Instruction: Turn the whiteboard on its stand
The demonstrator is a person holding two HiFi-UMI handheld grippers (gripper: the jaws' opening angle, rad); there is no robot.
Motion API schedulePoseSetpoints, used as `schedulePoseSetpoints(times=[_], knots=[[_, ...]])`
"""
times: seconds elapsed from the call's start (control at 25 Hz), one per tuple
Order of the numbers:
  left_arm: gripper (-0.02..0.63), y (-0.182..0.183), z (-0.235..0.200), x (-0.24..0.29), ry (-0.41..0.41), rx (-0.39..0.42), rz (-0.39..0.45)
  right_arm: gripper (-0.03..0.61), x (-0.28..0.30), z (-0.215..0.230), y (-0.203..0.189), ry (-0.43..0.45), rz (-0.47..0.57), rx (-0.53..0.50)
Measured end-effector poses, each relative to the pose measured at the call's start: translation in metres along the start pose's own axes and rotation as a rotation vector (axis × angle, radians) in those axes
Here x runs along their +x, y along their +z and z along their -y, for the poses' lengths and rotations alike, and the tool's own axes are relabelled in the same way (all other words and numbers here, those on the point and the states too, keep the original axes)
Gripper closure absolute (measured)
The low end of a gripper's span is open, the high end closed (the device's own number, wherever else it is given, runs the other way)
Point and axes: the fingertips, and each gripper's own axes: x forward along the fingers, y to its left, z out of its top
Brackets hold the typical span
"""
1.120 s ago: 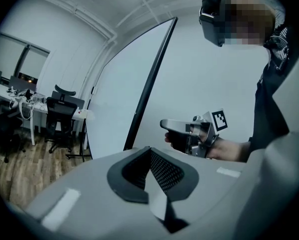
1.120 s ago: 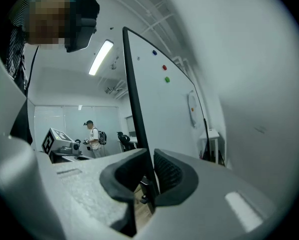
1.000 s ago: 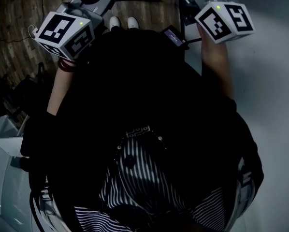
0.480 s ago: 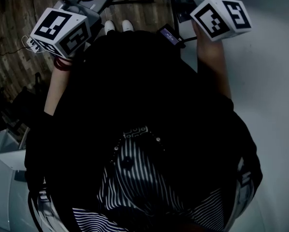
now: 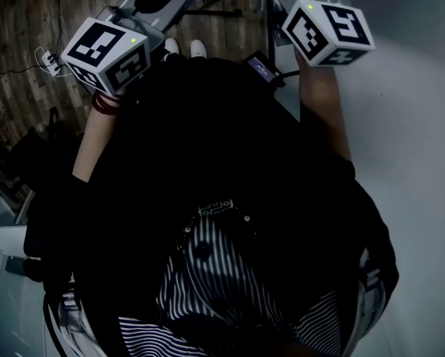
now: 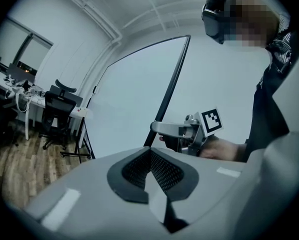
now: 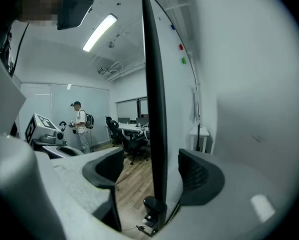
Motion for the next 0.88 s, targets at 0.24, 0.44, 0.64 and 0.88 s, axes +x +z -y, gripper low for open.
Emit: schedulePoseSetpoints(times=[0.24,0.44,0.64,0.88], knots=[[0.611,-0.012,-0.007,-0.011,0.032,-0.021,-0.018,0.247,0.015,0.017,0.001,-0.019,0.021,0.069],[0.611,-0.012,-0.002,0.0,0.026,0.015,-0.01,0.397,0.018,0.033,-0.009,-0.066,-0.005,0.043],[0.611,-0.022,0.012,0.009,0.023,0.018,-0.015,0.423,0.005,0.041,-0.021,-0.126,-0.017,0.026],[0.611,-0.008,-0.002,0.008,-0.005,0.002,-0.044,0.422,0.03,0.031,0.006,-0.103,-0.038,-0.002]])
